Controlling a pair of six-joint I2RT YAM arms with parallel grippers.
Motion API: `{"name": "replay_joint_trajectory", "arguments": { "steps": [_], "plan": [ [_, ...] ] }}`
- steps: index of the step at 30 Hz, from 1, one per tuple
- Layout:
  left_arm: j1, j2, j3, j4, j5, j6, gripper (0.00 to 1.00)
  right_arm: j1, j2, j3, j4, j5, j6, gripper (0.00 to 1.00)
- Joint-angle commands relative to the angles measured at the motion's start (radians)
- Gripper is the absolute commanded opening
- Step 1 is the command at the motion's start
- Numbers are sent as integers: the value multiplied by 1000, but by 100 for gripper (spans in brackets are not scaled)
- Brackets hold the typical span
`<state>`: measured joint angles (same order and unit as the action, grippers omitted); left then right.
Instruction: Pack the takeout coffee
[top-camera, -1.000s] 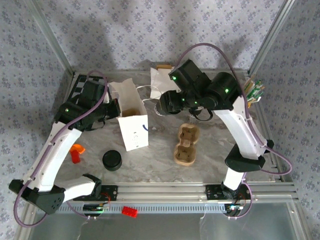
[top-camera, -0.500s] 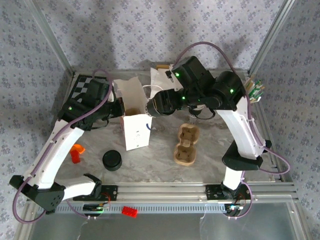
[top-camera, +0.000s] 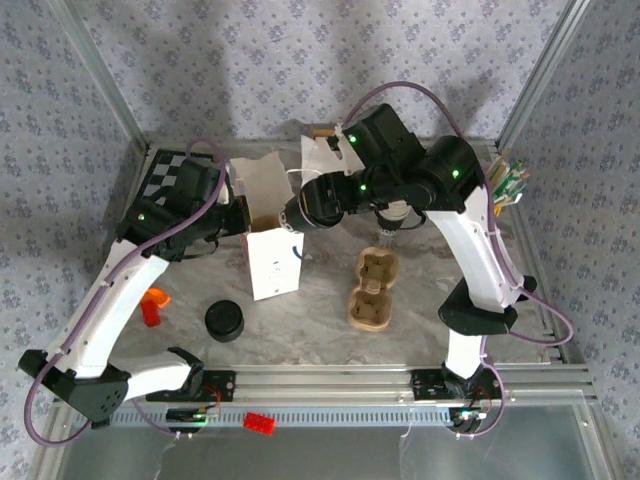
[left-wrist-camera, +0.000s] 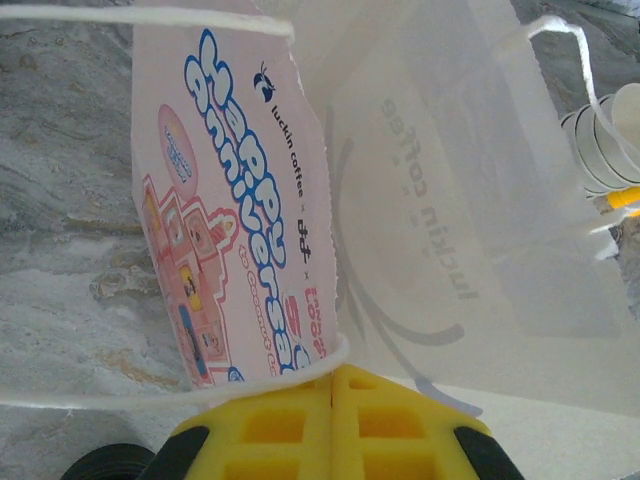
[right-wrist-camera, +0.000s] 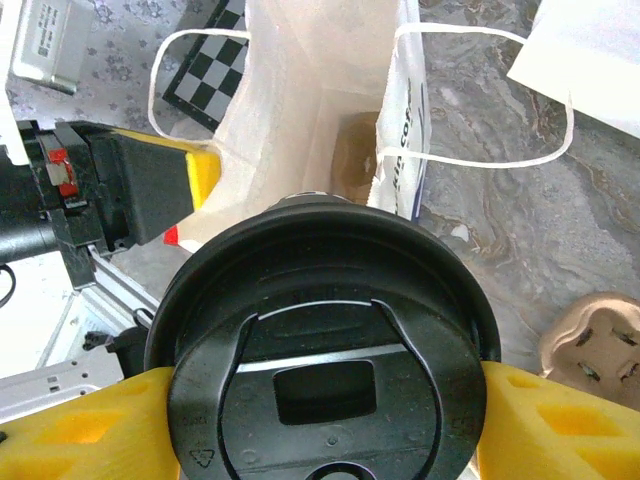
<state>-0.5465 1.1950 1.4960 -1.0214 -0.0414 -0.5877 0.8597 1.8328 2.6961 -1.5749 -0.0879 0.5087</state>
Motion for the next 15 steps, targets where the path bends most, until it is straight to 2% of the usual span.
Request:
{"name": "replay_joint_trajectory", "arguments": {
  "steps": [1, 6, 15],
  "plan": [
    [-14, -6, 35, 14, 2, -3, 0, -8, -9, 30, 39, -41, 11, 67],
    [-30, -2, 42, 15, -1, -7, 0, -24, 4, 33, 76, -77, 19, 67],
    [-44, -3, 50, 22, -1, -27, 0, -41, 13, 17, 72, -69, 51, 67]
  ]
}}
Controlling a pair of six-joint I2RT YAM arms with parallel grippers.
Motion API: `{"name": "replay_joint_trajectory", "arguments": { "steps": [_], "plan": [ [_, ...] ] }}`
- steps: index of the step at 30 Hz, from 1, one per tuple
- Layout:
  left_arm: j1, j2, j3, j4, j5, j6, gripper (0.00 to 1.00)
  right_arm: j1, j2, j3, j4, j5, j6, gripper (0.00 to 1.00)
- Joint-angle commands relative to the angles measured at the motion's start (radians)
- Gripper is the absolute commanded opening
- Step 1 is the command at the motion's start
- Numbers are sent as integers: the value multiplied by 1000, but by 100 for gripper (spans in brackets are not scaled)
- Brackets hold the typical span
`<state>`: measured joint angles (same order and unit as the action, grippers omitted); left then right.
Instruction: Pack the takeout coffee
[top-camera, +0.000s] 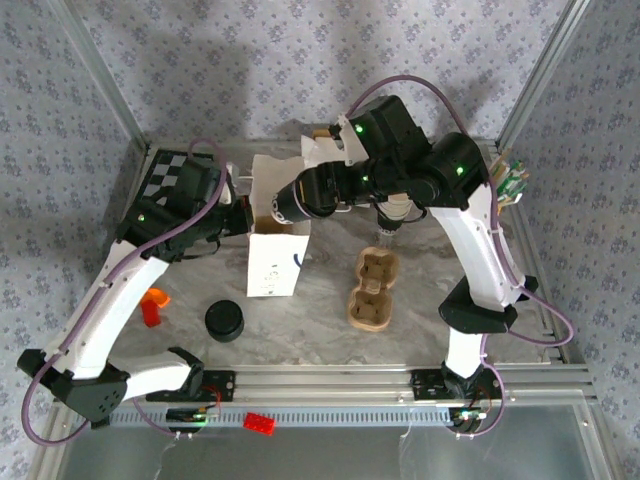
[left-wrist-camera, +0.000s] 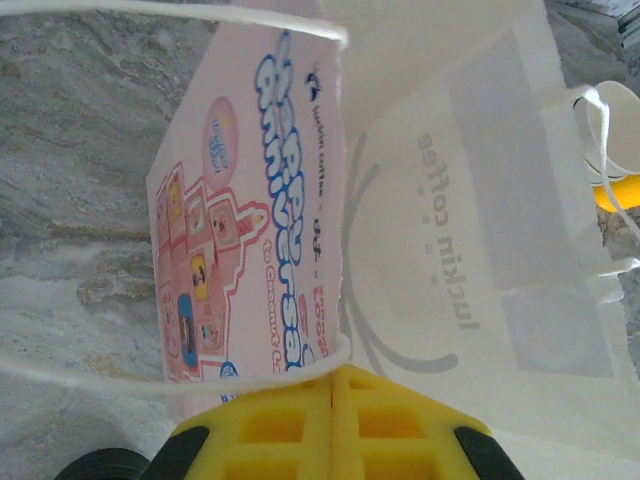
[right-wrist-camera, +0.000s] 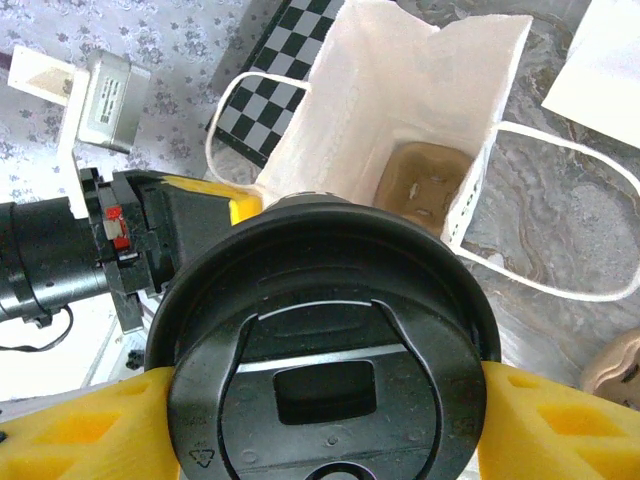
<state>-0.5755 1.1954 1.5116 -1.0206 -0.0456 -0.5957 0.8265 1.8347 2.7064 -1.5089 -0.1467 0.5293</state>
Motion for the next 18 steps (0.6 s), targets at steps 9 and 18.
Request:
{"name": "replay_joint_trajectory", "arguments": {
  "steps": [9, 18],
  "plan": [
    [-55, -23, 13, 49, -30, -76, 0, -2, 84, 6, -37, 26, 84, 67],
    [-109, -51, -30, 115, -42, -145, 0, 8, 156, 8, -103, 90, 92, 67]
  ]
}}
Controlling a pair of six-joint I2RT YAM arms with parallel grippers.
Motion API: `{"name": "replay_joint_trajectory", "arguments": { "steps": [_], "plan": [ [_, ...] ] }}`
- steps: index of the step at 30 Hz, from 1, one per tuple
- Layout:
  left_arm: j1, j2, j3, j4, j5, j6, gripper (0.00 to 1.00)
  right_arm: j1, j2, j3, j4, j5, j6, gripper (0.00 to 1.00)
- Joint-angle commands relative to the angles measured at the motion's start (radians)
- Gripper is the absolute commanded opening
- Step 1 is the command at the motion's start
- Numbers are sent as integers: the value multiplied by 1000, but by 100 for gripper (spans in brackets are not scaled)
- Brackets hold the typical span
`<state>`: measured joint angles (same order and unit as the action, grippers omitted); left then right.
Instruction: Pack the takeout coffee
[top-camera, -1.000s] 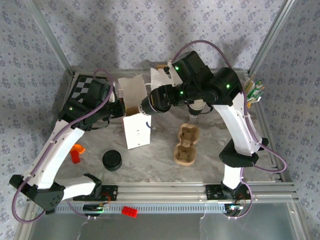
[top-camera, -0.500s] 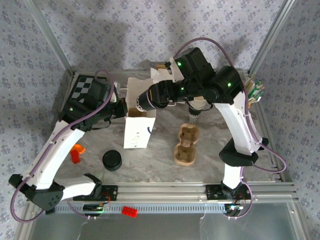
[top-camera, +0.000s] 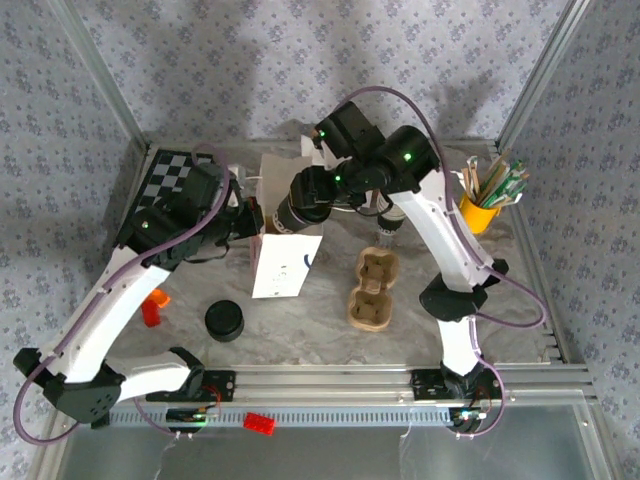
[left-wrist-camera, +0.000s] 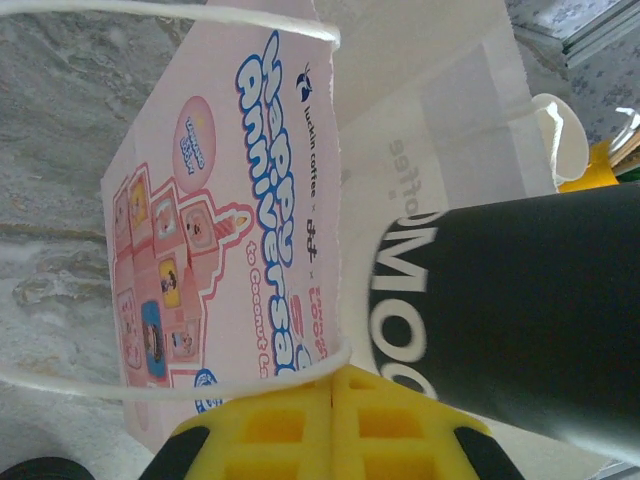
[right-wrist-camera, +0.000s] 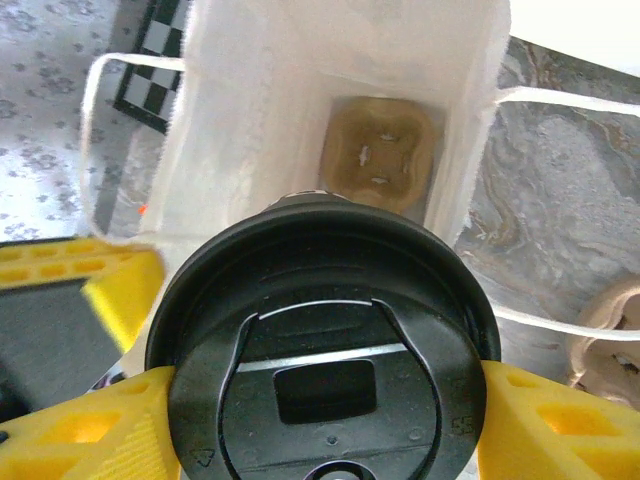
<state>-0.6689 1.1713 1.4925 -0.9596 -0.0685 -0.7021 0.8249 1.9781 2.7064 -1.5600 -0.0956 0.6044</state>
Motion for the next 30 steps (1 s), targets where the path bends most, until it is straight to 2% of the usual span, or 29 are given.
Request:
{"name": "replay_joint_trajectory", "arguments": {
  "steps": [1, 12, 30],
  "plan": [
    [-21, -28, -14, 62, -17, -44, 0, 11, 19, 9, -54, 45, 17, 67],
    [-93, -13, -52, 125, -45, -99, 0, 28, 62, 16, -77, 59, 41, 67],
    [-120, -25, -101, 194, -36, -149, 0, 60, 131, 16, -120, 102, 37, 67]
  ]
}}
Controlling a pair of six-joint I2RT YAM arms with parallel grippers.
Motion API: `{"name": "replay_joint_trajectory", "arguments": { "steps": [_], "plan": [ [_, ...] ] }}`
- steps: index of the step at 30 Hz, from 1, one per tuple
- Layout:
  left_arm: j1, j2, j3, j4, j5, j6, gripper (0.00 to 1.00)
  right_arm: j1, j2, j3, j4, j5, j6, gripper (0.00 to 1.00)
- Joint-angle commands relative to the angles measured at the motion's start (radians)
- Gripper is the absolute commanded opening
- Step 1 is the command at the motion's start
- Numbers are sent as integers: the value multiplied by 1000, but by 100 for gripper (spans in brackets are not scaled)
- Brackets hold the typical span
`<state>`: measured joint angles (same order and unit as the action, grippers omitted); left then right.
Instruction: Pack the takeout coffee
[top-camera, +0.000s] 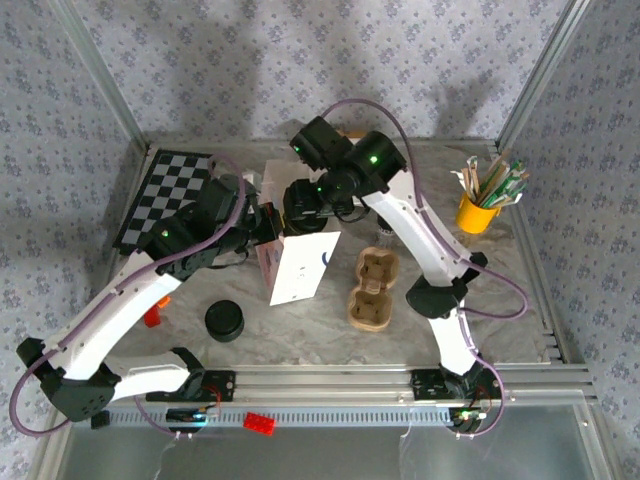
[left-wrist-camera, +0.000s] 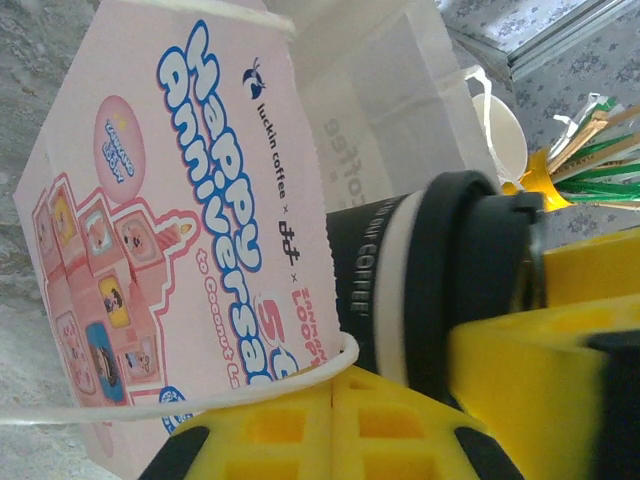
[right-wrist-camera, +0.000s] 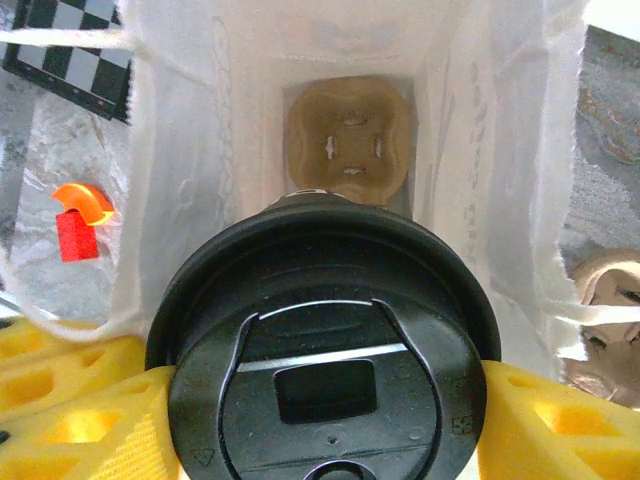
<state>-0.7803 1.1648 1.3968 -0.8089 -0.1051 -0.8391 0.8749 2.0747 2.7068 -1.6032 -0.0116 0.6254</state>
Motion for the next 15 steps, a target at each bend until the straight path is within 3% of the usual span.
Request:
{"name": "replay_joint_trajectory", "arguments": {
  "steps": [1, 15],
  "plan": [
    [-9, -23, -12, 49, 2, -16, 0, 14, 41, 17, -78, 20, 15, 67],
    [-9, -79, -62, 39, -40, -49, 4, 24, 76, 18, -134, 90, 13, 67]
  ]
}}
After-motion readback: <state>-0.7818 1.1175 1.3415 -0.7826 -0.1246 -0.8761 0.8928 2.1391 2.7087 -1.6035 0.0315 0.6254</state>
